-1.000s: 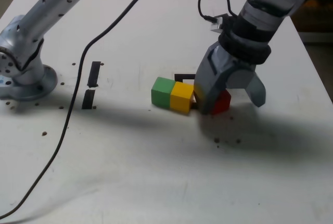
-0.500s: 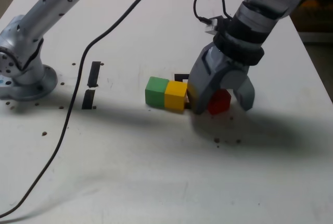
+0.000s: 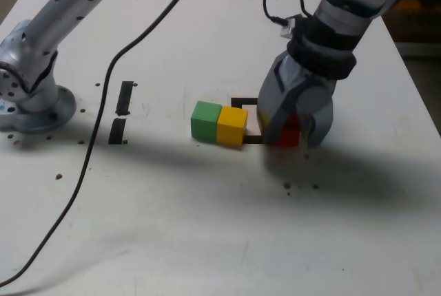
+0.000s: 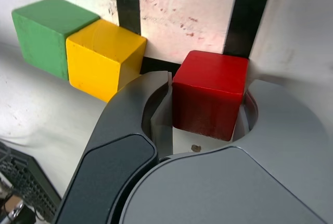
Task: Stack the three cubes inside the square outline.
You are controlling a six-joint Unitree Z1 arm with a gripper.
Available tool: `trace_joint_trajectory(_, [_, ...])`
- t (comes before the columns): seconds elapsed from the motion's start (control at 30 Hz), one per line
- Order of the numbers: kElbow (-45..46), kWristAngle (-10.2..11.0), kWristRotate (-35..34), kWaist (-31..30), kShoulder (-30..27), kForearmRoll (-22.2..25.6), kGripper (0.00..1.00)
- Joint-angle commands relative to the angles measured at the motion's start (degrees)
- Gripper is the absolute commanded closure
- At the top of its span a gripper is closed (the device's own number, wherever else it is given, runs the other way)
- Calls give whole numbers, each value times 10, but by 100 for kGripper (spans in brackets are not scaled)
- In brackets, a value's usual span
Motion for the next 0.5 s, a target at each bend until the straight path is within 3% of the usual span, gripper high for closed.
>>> trace_joint_trajectory(0.0, [-2, 7, 2, -2, -10, 2, 82])
trace_joint_trajectory(0.47, [57, 83, 15, -7, -98, 10, 85])
